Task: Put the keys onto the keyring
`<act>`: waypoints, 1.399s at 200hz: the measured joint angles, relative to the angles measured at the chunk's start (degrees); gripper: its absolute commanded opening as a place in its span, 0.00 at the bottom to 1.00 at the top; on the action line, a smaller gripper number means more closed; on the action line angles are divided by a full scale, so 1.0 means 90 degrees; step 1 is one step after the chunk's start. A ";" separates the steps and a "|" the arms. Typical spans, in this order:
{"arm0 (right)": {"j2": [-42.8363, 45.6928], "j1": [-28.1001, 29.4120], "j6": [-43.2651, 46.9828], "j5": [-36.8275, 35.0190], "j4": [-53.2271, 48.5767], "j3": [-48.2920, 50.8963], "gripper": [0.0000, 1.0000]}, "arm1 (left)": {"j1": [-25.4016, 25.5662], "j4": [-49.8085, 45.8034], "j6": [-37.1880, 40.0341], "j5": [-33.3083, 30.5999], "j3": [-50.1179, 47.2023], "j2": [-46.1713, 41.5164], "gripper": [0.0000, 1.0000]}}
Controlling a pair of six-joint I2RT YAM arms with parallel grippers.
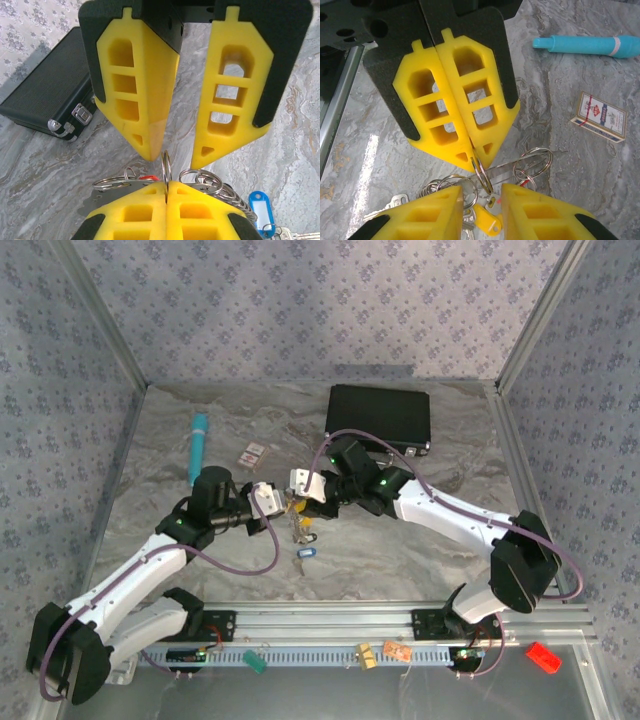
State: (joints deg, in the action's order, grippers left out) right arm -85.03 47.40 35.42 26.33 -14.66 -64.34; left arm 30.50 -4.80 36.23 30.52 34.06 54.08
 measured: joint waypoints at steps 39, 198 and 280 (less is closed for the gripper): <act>0.0000 -0.0002 0.0002 0.0136 0.0007 0.0000 0.19 | 0.0002 -0.0019 0.0005 0.0034 0.0000 0.0000 0.00; -0.0119 -0.0029 0.0126 0.0316 -0.0109 -0.0114 0.08 | 0.0005 -0.0121 -0.0007 0.0141 0.0000 0.0000 0.00; -0.0245 -0.0029 0.0291 0.0379 -0.0262 -0.0219 0.11 | 0.0005 -0.0170 -0.0010 0.0151 0.0000 0.0007 0.00</act>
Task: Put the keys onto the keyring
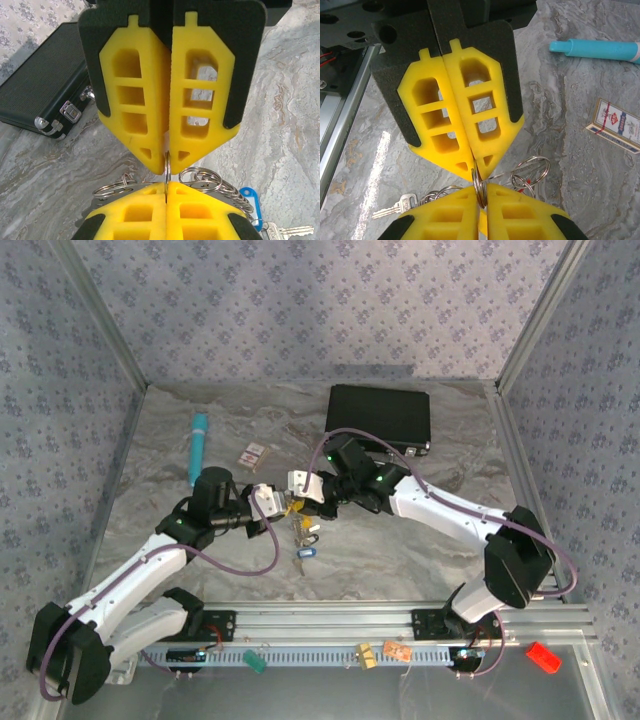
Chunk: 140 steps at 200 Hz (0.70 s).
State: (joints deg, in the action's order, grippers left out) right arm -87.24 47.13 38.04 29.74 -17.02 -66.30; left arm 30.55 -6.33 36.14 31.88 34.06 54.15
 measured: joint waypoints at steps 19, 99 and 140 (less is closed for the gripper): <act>-0.0010 0.0000 0.0036 0.0007 -0.0024 -0.0005 0.04 | 0.0000 -0.0012 -0.0019 0.0002 0.0000 0.0000 0.00; -0.0010 0.0000 0.0063 0.0032 -0.0039 -0.0019 0.00 | 0.0000 0.0007 -0.0160 0.0000 0.0000 0.0005 0.10; -0.0012 0.0000 0.0061 0.0063 -0.0032 -0.0019 0.00 | 0.0000 0.0056 -0.0192 0.0005 0.0000 0.0005 0.11</act>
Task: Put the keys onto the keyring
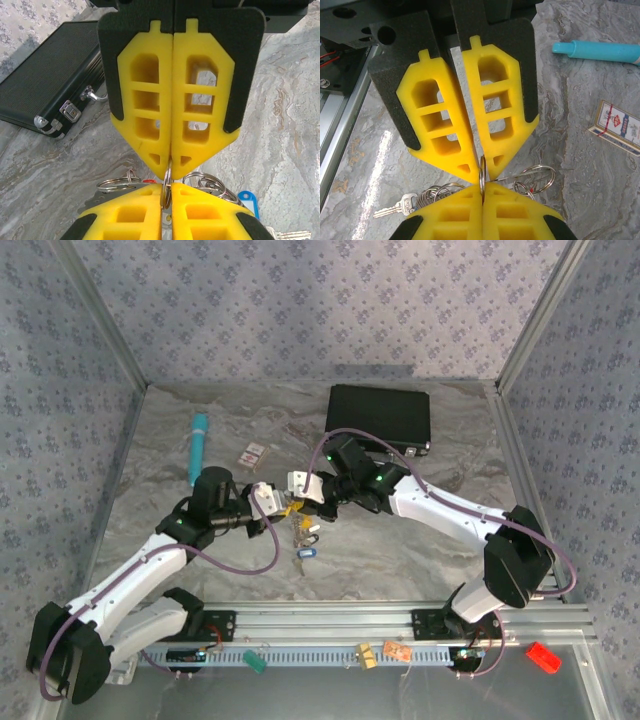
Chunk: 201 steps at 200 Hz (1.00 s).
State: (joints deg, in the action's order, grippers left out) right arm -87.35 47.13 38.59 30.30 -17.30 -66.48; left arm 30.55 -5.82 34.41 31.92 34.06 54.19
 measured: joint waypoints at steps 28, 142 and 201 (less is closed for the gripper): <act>-0.0017 0.0000 -0.0017 0.0017 0.0015 0.0000 0.00 | 0.0000 0.0002 -0.0002 0.0019 0.0000 0.0000 0.07; 0.1333 -0.0444 -0.1321 -0.0719 0.0699 0.1326 0.36 | 0.0000 0.0316 0.0180 -0.0153 -0.0053 -0.0061 0.00; 0.1481 0.0401 -0.3402 -0.2225 0.0661 0.2271 0.37 | -0.0032 0.0301 0.0396 -0.0459 -0.0109 -0.0095 0.00</act>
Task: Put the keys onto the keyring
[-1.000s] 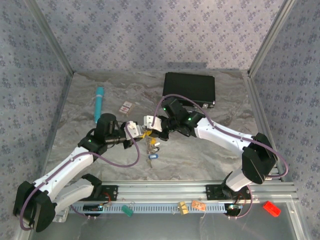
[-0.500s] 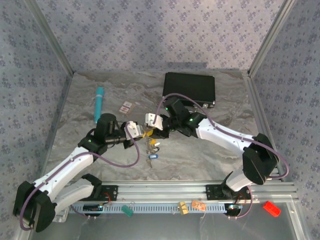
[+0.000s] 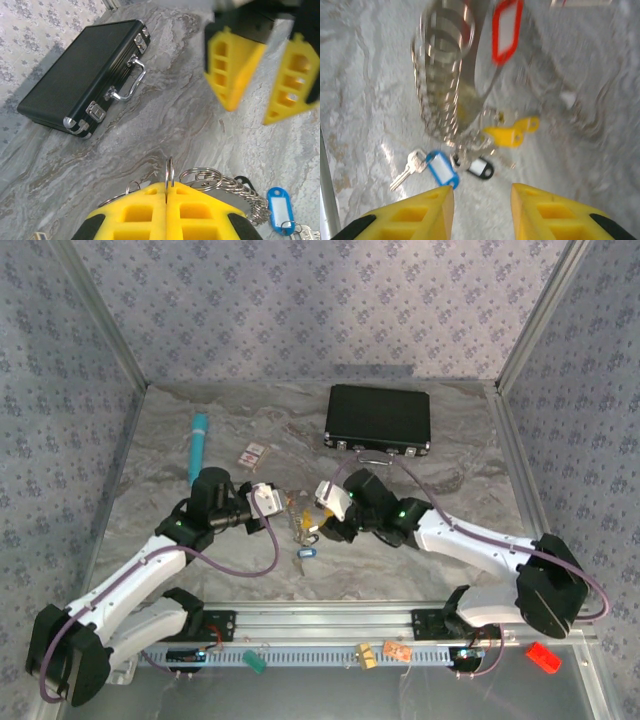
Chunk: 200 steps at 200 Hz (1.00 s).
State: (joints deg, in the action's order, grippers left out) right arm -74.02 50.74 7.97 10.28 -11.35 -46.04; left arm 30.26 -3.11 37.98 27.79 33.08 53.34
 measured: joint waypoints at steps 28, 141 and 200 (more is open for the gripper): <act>-0.0092 0.0279 -0.0318 -0.0362 0.0107 0.0338 0.37 | -0.0036 -0.0012 0.0046 -0.0073 -0.0041 -0.0066 0.00; -0.1647 0.0119 -0.3954 -0.0187 -0.0257 -0.0306 0.35 | -0.0403 -0.0012 0.0039 -0.0359 -0.0129 -0.0087 0.00; -0.2285 0.0401 -0.5462 0.0393 -0.0500 -0.0843 0.33 | -0.0505 -0.0012 0.0039 -0.0452 -0.0155 -0.0165 0.00</act>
State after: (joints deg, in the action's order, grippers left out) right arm -94.59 54.35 -41.19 13.82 -15.86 -53.63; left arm 25.71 -3.22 38.33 23.73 31.68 51.86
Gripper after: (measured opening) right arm 0.339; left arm 0.042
